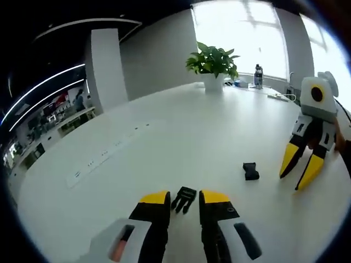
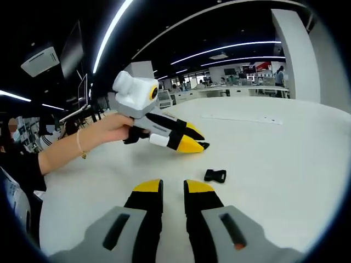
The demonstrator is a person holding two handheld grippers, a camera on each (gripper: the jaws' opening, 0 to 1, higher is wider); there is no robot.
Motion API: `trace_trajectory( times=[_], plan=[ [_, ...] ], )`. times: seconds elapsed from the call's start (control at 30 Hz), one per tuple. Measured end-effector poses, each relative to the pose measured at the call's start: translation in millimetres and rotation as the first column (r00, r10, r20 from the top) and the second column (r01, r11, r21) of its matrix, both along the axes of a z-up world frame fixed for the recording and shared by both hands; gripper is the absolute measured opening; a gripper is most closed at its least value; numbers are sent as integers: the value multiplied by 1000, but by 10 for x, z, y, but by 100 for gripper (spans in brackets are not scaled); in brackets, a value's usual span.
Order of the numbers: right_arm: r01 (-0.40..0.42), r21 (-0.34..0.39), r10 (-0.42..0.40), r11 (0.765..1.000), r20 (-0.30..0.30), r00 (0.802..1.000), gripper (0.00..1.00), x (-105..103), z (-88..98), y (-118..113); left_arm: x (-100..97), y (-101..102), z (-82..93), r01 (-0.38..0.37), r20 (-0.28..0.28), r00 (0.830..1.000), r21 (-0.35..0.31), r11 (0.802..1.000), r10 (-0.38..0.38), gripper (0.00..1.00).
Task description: Snap the two parts of the plastic buckle together until the buckle closes and remains connected.
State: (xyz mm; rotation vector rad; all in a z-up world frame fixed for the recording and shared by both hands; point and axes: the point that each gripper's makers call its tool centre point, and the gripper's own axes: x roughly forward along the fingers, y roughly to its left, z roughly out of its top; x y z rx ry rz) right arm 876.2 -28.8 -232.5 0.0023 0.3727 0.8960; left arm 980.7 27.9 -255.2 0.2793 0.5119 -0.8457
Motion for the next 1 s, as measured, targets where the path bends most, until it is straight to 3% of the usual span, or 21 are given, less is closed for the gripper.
trace_trajectory(
  times=[0.17,0.43,0.67,0.77,0.87,1.0],
  plan=[
    [8,14,-8,1000,-11,1000,15,20,3,-28,-40,-7,-23,-2,-17,1000,-40,999,1,12],
    [31,23,-30,999,-24,999,15,62,-16,-87,-152,85,-42,-14,-23,1000,-69,998,13,12],
    [34,24,-34,999,-20,999,15,71,-15,-93,-576,297,29,20,-8,1000,-117,993,-21,5],
    [40,14,-40,999,-12,999,15,85,-21,-99,-770,413,-41,31,-24,999,-125,992,-34,5],
    [55,5,-55,998,4,998,15,107,-16,-127,-868,494,3,19,-50,998,-186,982,-29,4],
    [69,-11,-69,998,45,997,15,148,28,-172,-954,615,26,26,-53,998,-169,985,-35,5]
  ],
)
